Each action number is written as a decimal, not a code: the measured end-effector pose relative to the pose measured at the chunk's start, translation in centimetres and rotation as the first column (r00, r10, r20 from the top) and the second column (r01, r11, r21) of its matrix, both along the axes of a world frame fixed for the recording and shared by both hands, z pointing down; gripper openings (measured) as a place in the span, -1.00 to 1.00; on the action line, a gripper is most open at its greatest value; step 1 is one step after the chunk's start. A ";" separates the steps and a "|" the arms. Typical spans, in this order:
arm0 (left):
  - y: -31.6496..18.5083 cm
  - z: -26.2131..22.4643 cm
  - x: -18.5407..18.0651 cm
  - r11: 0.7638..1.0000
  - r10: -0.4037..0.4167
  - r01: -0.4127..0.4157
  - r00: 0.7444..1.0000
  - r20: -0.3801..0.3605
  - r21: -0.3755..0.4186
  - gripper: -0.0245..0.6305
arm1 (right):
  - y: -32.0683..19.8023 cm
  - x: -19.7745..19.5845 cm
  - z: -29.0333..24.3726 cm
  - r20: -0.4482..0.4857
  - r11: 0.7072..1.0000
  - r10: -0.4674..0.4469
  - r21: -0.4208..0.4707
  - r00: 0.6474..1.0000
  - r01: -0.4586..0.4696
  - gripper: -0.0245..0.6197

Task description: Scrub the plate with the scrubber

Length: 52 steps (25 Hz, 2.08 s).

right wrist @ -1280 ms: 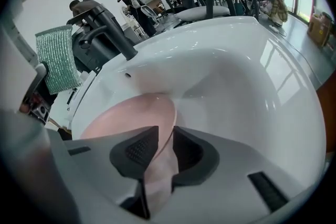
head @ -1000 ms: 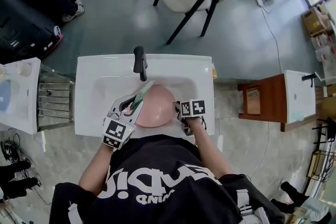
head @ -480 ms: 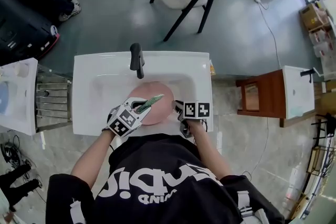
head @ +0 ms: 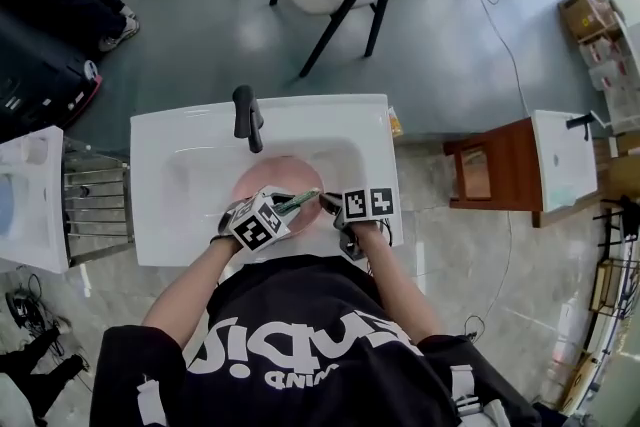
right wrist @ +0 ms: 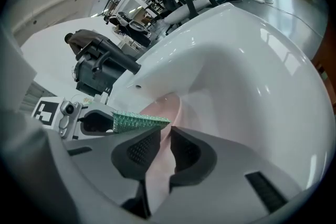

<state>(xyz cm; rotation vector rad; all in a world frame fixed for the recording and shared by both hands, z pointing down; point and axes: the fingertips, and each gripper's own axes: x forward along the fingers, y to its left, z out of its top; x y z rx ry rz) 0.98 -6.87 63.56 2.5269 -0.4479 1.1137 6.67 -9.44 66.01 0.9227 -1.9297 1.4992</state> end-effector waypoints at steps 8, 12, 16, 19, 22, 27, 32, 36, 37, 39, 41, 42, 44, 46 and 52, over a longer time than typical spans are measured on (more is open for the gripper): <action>-0.3 0.1 -0.6 1.000 -0.022 0.022 1.000 -0.021 -0.020 -0.65 | 0.4 0.0 2.0 -0.107 0.987 -0.145 -0.088 0.984 0.136 -0.60; -0.8 -0.1 -1.2 0.999 -0.034 0.034 0.999 -0.026 -0.013 -0.65 | 0.4 -0.2 3.2 -0.160 0.976 -0.184 -0.142 0.970 0.162 -0.49; -1.0 0.0 -2.0 0.999 -0.051 0.051 0.998 -0.028 -0.019 -0.65 | 0.5 -0.5 4.0 -0.160 0.968 -0.191 -0.193 0.968 0.159 -0.50; -1.4 0.0 -2.3 0.998 -0.067 0.066 0.997 -0.034 -0.022 -0.65 | 0.7 -0.5 4.2 -0.155 0.964 -0.192 -0.214 0.969 0.157 -0.59; -1.7 0.2 -2.5 0.997 -0.076 0.075 0.996 -0.036 -0.027 -0.65 | 0.5 -0.7 4.3 -0.131 0.967 -0.161 -0.217 0.978 0.130 -0.62; -2.0 0.1 -2.3 0.997 -0.079 0.078 0.996 -0.035 -0.016 -0.65 | -0.2 -0.5 3.7 -0.080 0.978 -0.079 -0.200 0.994 0.061 -0.66; -2.8 -0.1 -1.8 0.995 -0.102 0.102 0.994 -0.036 -0.002 -0.65 | -1.2 -0.3 2.4 -0.055 0.988 -0.025 -0.156 0.998 0.017 -0.69; -3.3 0.4 -0.4 0.997 -0.077 0.077 0.997 -0.018 0.005 -0.65 | -1.5 -0.3 2.3 -0.065 0.991 -0.031 -0.136 0.997 0.022 -0.71; -3.4 0.7 0.0 0.998 -0.062 0.062 0.998 -0.008 0.009 -0.65 | -1.5 -0.3 2.3 -0.067 0.990 -0.034 -0.136 0.997 0.025 -0.71; -3.7 1.0 0.8 0.999 -0.039 0.039 0.999 0.007 0.021 -0.65 | -1.5 -0.5 2.4 -0.075 0.990 -0.048 -0.133 0.996 0.038 -0.71; -4.1 1.3 1.4 0.999 -0.026 0.025 0.999 0.021 0.030 -0.65 | -1.4 -0.6 2.6 -0.096 0.990 -0.074 -0.127 0.993 0.062 -0.71; -4.2 1.5 1.5 0.999 -0.013 0.012 0.999 0.034 0.036 -0.65 | -1.4 -0.6 2.7 -0.105 0.990 -0.083 -0.127 0.991 0.069 -0.71; -4.0 2.0 1.5 0.998 0.036 -0.041 0.996 0.081 0.056 -0.65 | -1.5 -0.5 3.0 -0.102 0.989 -0.075 -0.133 0.992 0.061 -0.71; -3.4 2.3 1.2 0.990 0.106 -0.116 0.986 0.131 0.074 -0.65 | -1.5 -0.3 3.1 -0.087 0.989 -0.054 -0.145 0.995 0.041 -0.71; -1.6 3.1 0.8 0.951 0.269 -0.293 0.943 0.197 0.102 -0.65 | -1.3 0.0 3.7 -0.065 0.986 -0.025 -0.168 0.998 0.014 -0.71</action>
